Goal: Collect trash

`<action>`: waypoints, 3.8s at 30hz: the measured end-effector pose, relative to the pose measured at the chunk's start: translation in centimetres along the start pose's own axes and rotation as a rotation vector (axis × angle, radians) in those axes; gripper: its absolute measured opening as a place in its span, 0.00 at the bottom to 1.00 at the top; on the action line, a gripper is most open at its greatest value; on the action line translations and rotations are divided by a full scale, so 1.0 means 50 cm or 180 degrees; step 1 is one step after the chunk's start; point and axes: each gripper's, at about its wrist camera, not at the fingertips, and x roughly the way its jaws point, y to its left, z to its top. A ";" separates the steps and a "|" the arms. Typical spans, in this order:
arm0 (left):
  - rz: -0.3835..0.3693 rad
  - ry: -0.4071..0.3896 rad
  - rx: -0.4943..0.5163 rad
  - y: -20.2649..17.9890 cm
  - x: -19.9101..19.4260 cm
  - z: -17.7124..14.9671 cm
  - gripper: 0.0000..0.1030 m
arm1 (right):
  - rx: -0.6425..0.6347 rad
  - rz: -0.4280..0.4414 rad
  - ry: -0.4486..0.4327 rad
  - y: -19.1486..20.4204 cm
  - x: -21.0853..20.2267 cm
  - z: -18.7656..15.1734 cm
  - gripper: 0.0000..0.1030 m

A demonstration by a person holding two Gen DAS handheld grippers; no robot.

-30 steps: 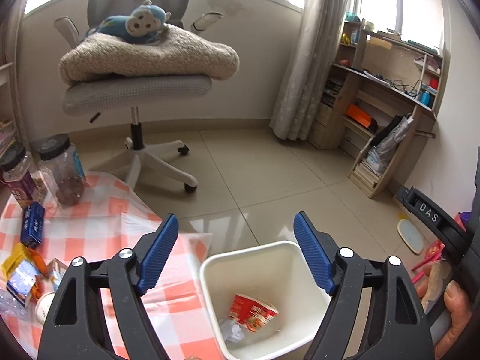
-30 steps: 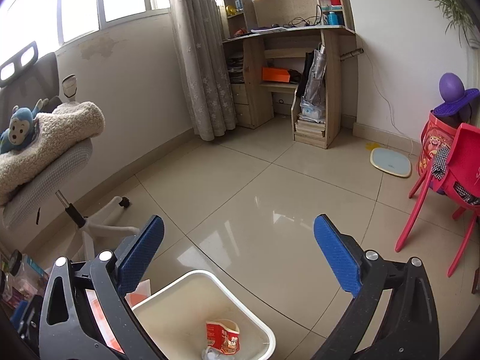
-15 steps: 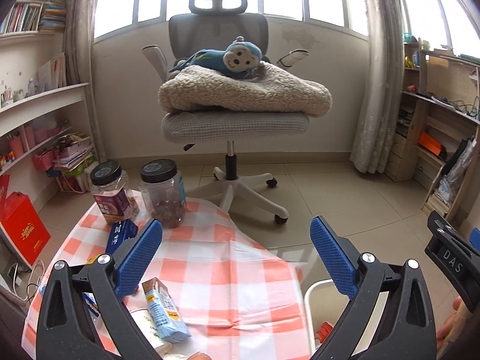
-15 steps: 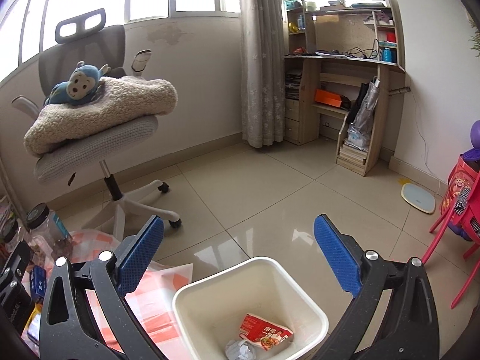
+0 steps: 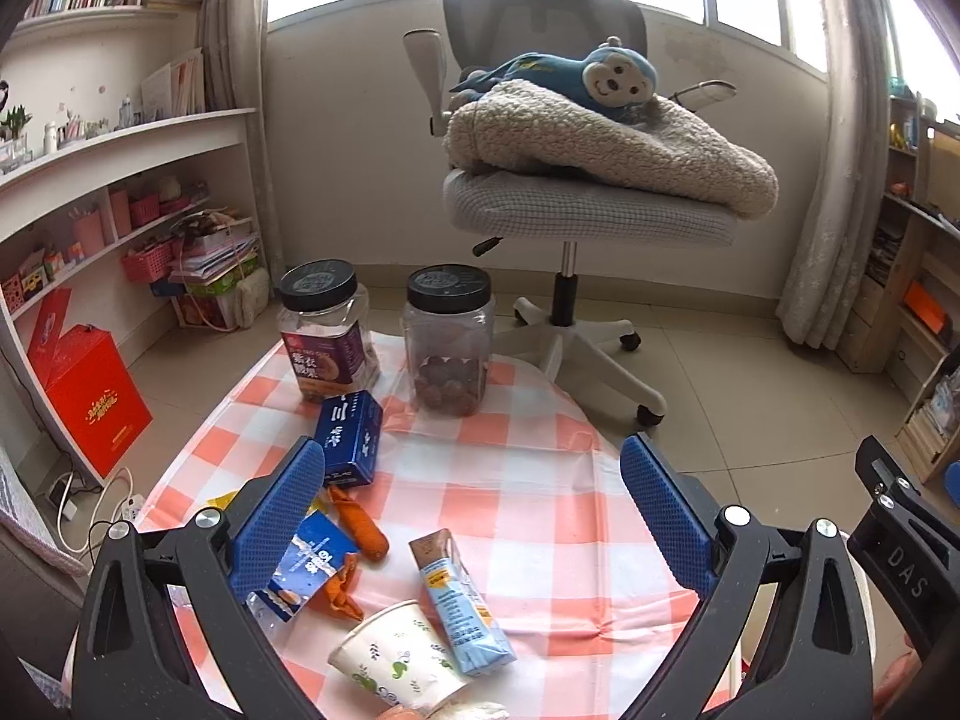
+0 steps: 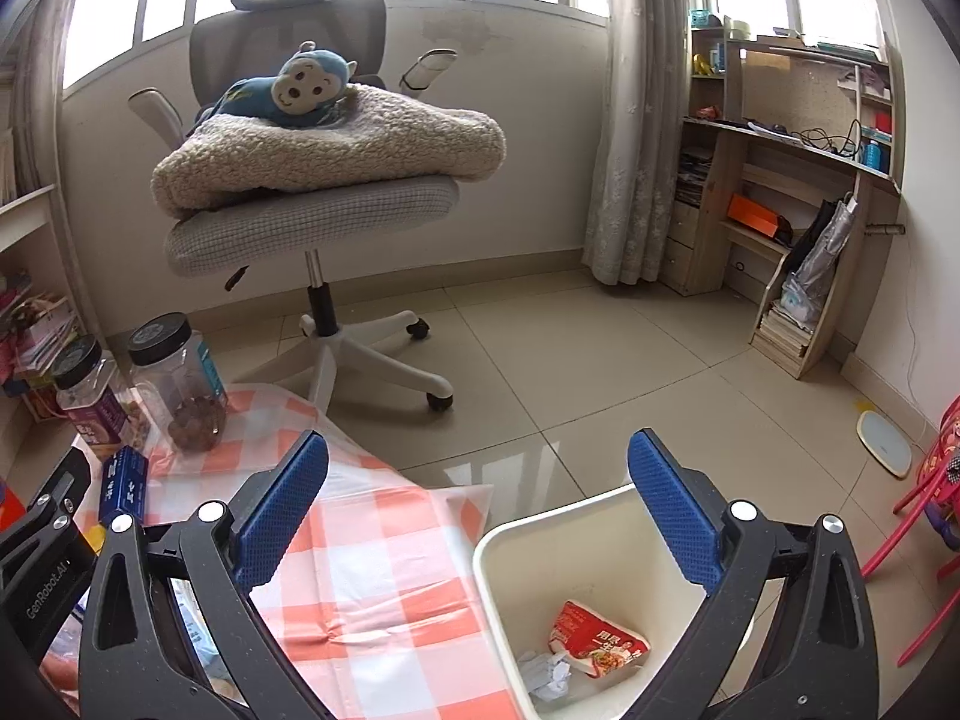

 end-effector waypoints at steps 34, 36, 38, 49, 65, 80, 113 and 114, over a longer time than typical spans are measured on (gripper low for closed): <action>-0.0977 0.2307 -0.0394 0.302 0.330 -0.156 0.23 | -0.0632 0.1308 0.1780 0.304 0.210 -0.150 0.93; -0.1003 0.2249 -0.0384 0.298 0.317 -0.148 0.18 | -0.0683 0.1331 0.1790 0.308 0.212 -0.151 0.93; -0.0981 0.2180 -0.0388 0.301 0.298 -0.139 0.15 | -0.0724 0.1351 0.1815 0.316 0.216 -0.156 0.93; -0.1064 0.1710 -0.0772 0.369 0.199 -0.071 0.15 | -0.0866 0.1518 0.1956 0.367 0.222 -0.186 0.93; -0.1972 0.1444 -0.1302 0.392 0.142 -0.044 0.15 | 0.0517 0.3107 0.2313 0.339 0.191 -0.122 0.77; -0.2115 0.1591 -0.1327 0.344 0.161 -0.062 0.15 | 0.0727 0.3458 0.2450 0.350 0.192 -0.128 0.50; -0.0952 0.1270 -0.0921 0.375 0.165 -0.054 0.15 | 0.0109 0.2414 0.1686 0.325 0.204 -0.086 0.07; -0.0907 0.1238 -0.0883 0.374 0.163 -0.054 0.15 | 0.0105 0.2382 0.1668 0.322 0.205 -0.084 0.07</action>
